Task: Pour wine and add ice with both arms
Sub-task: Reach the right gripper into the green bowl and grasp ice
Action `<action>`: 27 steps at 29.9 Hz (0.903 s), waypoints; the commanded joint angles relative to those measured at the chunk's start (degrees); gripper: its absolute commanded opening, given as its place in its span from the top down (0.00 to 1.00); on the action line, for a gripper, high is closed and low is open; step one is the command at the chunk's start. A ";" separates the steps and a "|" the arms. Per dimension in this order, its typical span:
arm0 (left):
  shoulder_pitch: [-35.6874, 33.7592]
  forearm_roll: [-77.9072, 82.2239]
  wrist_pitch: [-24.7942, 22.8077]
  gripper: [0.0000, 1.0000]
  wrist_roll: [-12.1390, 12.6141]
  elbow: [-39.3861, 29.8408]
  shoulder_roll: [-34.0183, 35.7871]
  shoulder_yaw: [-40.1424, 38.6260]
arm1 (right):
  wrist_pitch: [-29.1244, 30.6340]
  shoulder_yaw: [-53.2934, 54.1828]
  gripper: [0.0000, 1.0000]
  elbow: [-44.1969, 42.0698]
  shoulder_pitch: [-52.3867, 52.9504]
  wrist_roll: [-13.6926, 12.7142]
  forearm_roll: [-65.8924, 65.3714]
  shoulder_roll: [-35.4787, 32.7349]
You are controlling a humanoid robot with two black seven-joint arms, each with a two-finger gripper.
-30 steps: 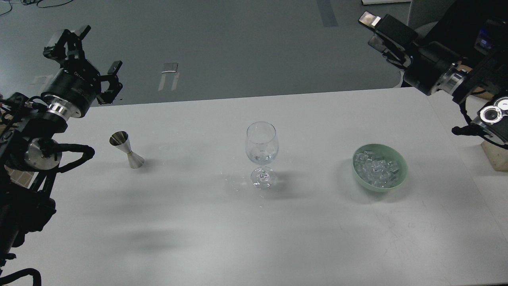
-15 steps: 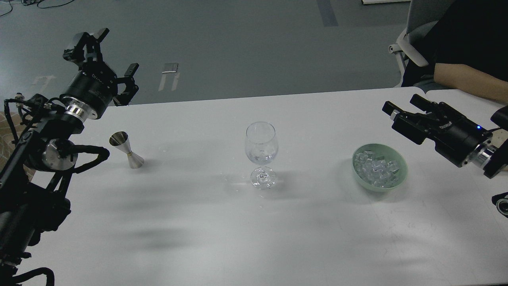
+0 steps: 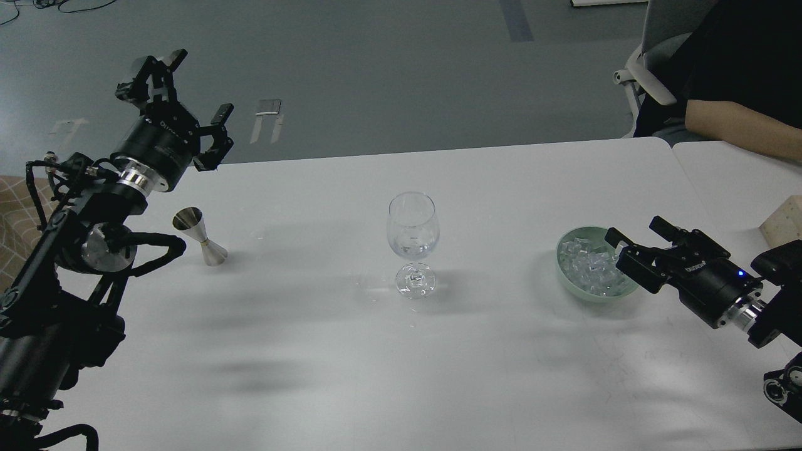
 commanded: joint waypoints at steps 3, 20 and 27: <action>0.01 0.00 -0.17 0.02 0.00 0.00 0.08 0.00 | 0.89 -0.47 0.00 -0.42 0.08 0.04 -0.21 1.62; -0.16 0.00 -0.17 0.02 0.00 -0.08 0.08 0.00 | 8.36 -0.47 0.30 -0.06 1.40 -0.66 -2.23 1.35; -0.16 0.71 -0.17 0.02 0.00 -0.08 0.08 -0.09 | 13.37 -0.47 0.31 -0.24 3.42 -1.28 -2.23 1.27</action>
